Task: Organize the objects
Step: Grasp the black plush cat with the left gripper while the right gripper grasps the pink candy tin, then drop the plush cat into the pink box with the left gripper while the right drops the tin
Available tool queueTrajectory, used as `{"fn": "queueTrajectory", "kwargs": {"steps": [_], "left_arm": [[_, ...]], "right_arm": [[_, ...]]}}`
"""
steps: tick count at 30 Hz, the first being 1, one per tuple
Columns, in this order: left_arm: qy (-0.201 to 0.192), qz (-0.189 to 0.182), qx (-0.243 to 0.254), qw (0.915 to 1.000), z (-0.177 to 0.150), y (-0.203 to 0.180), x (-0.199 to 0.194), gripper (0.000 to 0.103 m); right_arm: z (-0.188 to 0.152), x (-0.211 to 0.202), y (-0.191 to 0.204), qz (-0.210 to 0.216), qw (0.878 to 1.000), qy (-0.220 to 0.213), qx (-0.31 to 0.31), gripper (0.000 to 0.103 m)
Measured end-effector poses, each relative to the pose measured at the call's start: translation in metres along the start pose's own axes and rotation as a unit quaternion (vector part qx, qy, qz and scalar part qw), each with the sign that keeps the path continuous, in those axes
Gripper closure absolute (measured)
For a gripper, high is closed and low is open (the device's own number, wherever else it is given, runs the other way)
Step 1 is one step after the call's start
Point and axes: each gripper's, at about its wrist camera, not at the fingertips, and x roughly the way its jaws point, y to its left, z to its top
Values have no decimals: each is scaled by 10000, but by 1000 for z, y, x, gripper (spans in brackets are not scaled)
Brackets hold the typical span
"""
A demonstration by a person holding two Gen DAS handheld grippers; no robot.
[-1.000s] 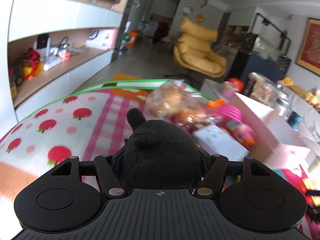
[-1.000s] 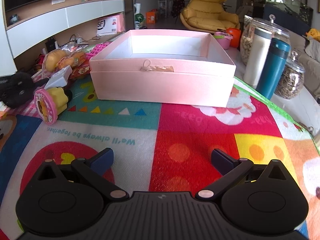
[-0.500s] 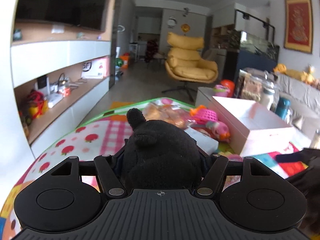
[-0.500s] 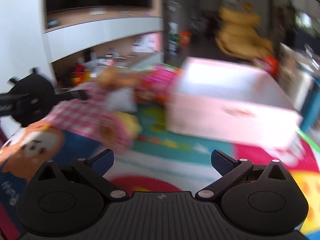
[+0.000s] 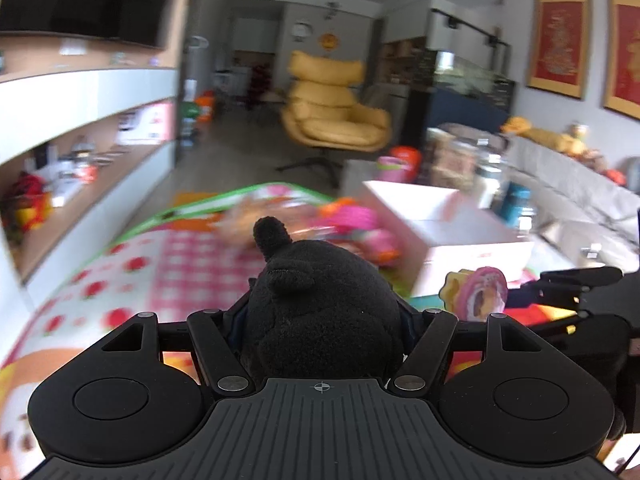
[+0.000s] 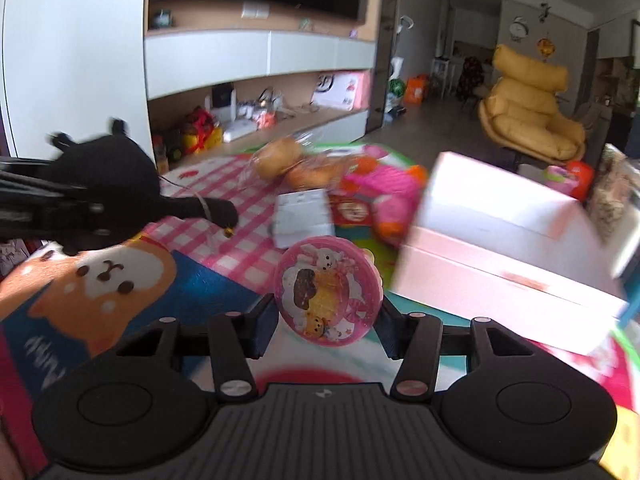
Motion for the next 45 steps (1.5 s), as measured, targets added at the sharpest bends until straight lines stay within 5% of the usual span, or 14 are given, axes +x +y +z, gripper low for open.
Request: {"fn": "queueTrajectory", "kwargs": {"steps": [5,9,14,18,22,26,27,30,37,42,45], "left_arm": [[-315,-714,227,9967,54,-73,47,29],[-411,-1105,-262,9927,89,-112,125,27],[591,-330,595,9959,78,-151,221,32],[271,-570,644,9959,78,-149,211,36],[-431,-1107,-199,9927,83,-112,167,36],[-871,-807,-210,9927,79,-87,140,36],[-868,-621,-123,9942,76,-82,137,36],[-667,-105,-69,9977,64,-59,126,36],[150,238,-1136,9931,27,11,108,36],[469,154,-1829,9819,23,5,126,36],[583,471,-1775,9813,32,0,143,36]], "right_arm": [[-12,-51,-36,-427,9983,-352,202,52],[-15,-58,-62,-738,9946,-566,469,52],[-19,-46,-82,-914,9925,-434,687,52],[-23,-45,-100,-1002,9906,-434,829,52],[-18,-42,-117,-1074,9876,-518,1018,52],[18,-32,-142,-1037,9838,-848,1195,51],[33,-25,-148,-1043,9828,-914,1222,50],[68,-1,-163,-1153,9808,-898,1290,7],[32,0,-144,-933,9839,-737,1338,0],[-16,2,-118,-893,9828,-335,1579,0],[-37,10,-115,-778,9786,-114,1901,0]]}}
